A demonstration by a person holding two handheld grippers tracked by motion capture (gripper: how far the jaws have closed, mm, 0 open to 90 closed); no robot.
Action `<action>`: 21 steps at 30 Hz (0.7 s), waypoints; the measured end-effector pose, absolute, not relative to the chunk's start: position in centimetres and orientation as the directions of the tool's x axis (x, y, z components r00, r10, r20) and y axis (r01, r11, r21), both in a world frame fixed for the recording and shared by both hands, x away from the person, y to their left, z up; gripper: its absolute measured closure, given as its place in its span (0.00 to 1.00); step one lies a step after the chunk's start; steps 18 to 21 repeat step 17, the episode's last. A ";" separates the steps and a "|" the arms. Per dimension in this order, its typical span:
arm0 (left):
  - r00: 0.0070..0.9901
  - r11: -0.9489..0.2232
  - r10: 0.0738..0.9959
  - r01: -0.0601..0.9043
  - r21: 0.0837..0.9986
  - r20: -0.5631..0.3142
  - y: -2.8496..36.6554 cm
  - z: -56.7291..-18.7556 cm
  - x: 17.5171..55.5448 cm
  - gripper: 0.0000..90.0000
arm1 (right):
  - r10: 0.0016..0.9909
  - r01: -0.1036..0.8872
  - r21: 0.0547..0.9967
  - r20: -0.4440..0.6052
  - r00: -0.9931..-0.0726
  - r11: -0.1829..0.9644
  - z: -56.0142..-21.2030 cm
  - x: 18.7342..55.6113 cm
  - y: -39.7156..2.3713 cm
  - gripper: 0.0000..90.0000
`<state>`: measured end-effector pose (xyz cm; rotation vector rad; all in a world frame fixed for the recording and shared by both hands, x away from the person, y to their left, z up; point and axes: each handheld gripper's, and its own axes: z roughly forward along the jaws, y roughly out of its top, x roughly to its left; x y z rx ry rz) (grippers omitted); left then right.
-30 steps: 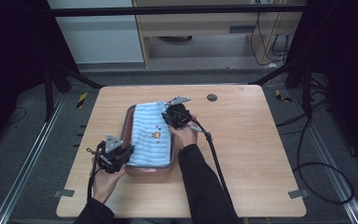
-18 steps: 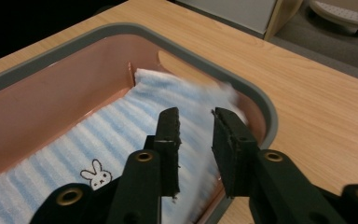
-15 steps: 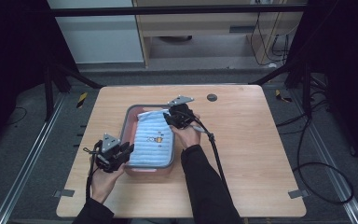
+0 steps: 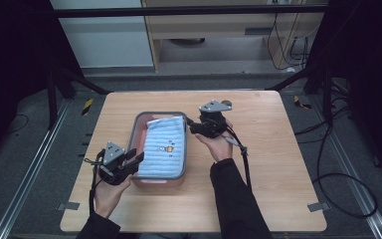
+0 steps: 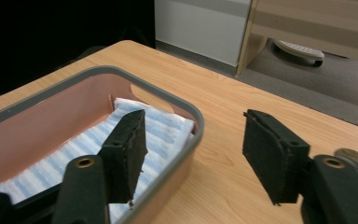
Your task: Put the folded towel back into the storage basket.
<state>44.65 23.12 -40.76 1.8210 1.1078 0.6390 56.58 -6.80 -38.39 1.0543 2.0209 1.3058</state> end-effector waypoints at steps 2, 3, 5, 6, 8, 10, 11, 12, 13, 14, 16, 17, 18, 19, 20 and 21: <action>0.475 -0.207 0.880 0.424 0.881 -0.022 23.1 -40.7 44.6 0.67 | 0.829 0.332 0.915 -0.006 -0.559 0.230 -38.4 56.1 -7.8 0.38; 0.475 -0.207 0.880 0.424 0.881 -0.022 23.1 -40.7 44.6 0.65 | 0.829 0.332 0.915 -0.006 -0.559 0.230 -38.4 56.1 -7.8 0.38; 0.480 -0.207 0.877 0.422 0.883 -0.024 23.1 -40.6 44.6 0.63 | 0.836 0.335 0.915 -0.002 -0.548 0.223 -38.4 55.7 -8.9 0.34; 0.485 -0.212 0.874 0.423 0.881 -0.023 23.1 -40.6 44.6 0.61 | 0.839 0.339 0.915 0.001 -0.544 0.219 -38.5 55.4 -9.4 0.33; 0.495 -0.209 0.868 0.420 0.883 -0.030 23.1 -40.7 44.6 0.57 | 0.850 0.348 0.912 0.000 -0.527 0.216 -38.7 54.7 -11.0 0.30; 0.497 -0.210 0.867 0.420 0.883 -0.030 23.1 -40.7 44.7 0.55 | 0.854 0.351 0.911 -0.001 -0.520 0.215 -38.8 54.4 -11.6 0.29; 0.497 -0.212 0.867 0.418 0.883 -0.028 23.1 -40.7 44.7 0.54 | 0.858 0.353 0.910 -0.005 -0.514 0.217 -39.0 54.1 -12.2 0.29; 0.498 -0.214 0.867 0.416 0.884 -0.024 23.1 -40.8 44.7 0.53 | 0.862 0.356 0.910 -0.003 -0.507 0.212 -39.1 53.8 -12.7 0.29; 0.498 -0.218 0.867 0.415 0.883 -0.021 23.1 -40.8 44.7 0.51 | 0.865 0.358 0.909 -0.004 -0.502 0.212 -39.3 53.5 -13.3 0.29; 0.499 -0.222 0.866 0.411 0.884 -0.014 23.2 -40.9 44.7 0.49 | 0.871 0.367 0.907 -0.002 -0.491 0.209 -39.7 53.0 -14.5 0.28; 0.500 -0.224 0.866 0.409 0.885 -0.012 23.2 -40.9 44.7 0.48 | 0.874 0.371 0.906 0.000 -0.486 0.206 -39.8 52.7 -15.0 0.28; 0.501 -0.228 0.865 0.408 0.884 -0.008 23.2 -40.9 44.8 0.47 | 0.878 0.374 0.905 0.003 -0.479 0.201 -39.9 52.5 -15.6 0.28; 0.501 -0.228 0.865 0.408 0.884 -0.008 23.2 -40.9 44.8 0.47 | 0.878 0.374 0.905 0.003 -0.479 0.201 -39.9 52.5 -15.6 0.28; 0.501 -0.228 0.865 0.408 0.884 -0.008 23.2 -40.9 44.8 0.47 | 0.878 0.374 0.905 0.003 -0.479 0.201 -39.9 52.5 -15.6 0.28; 0.501 -0.228 0.865 0.408 0.884 -0.008 23.2 -40.9 44.8 0.47 | 0.878 0.374 0.905 0.003 -0.479 0.201 -39.9 52.5 -15.6 0.28; 0.501 -0.228 0.865 0.408 0.884 -0.008 23.2 -40.9 44.8 0.47 | 0.878 0.374 0.905 0.003 -0.479 0.201 -39.9 52.5 -15.6 0.28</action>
